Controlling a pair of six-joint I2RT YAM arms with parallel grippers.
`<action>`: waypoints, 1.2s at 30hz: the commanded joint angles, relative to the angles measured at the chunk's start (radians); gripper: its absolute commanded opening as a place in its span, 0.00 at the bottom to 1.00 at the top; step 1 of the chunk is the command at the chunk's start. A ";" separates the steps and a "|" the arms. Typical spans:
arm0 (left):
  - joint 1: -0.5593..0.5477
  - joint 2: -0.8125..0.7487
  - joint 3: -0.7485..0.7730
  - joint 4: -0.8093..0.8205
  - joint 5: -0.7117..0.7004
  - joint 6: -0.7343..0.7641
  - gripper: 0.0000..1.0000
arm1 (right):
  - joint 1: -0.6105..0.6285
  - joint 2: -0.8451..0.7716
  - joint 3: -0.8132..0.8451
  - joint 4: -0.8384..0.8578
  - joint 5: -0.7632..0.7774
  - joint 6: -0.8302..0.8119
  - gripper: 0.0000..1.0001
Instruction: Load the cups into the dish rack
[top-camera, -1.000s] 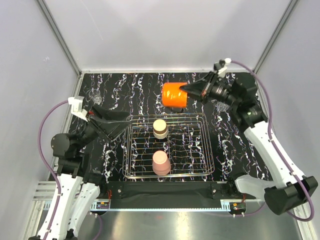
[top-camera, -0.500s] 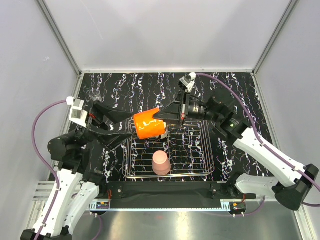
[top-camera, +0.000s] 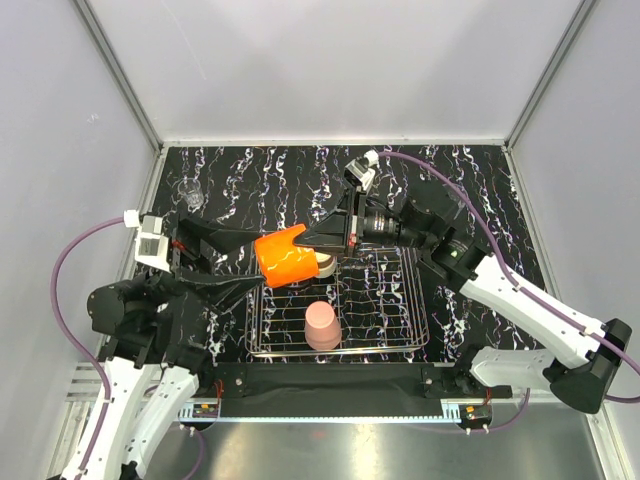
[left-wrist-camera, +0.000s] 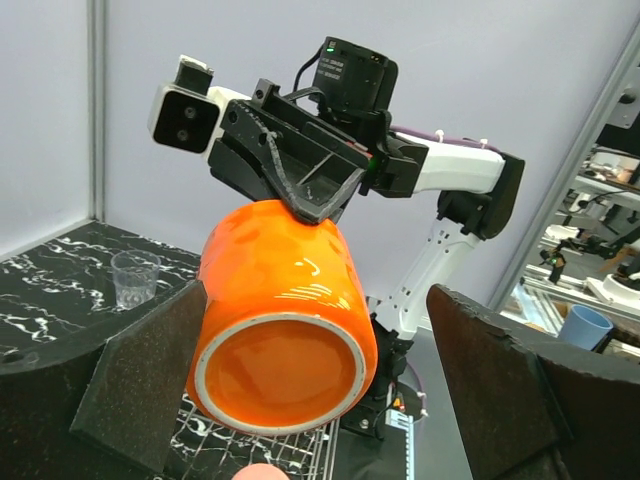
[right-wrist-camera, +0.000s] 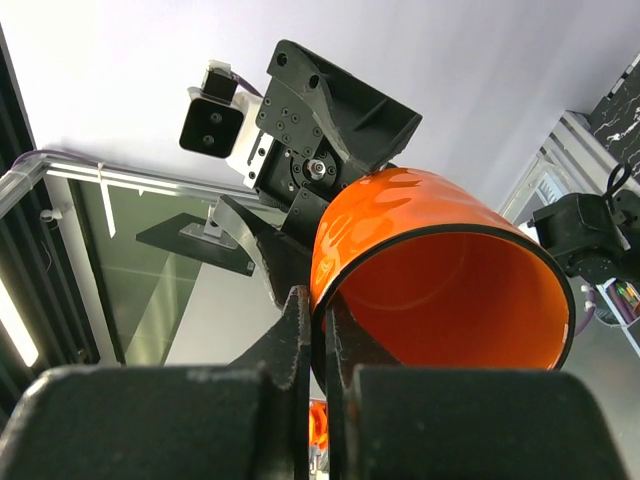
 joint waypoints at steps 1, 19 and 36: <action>-0.007 -0.012 0.037 -0.051 -0.018 0.051 0.99 | 0.020 -0.022 0.087 0.156 0.065 0.019 0.00; -0.009 0.007 0.023 0.000 -0.058 -0.042 0.99 | 0.066 0.014 0.160 0.116 0.081 -0.007 0.00; -0.013 -0.004 0.024 -0.086 -0.052 -0.027 0.99 | 0.083 0.055 0.203 0.115 0.111 -0.032 0.00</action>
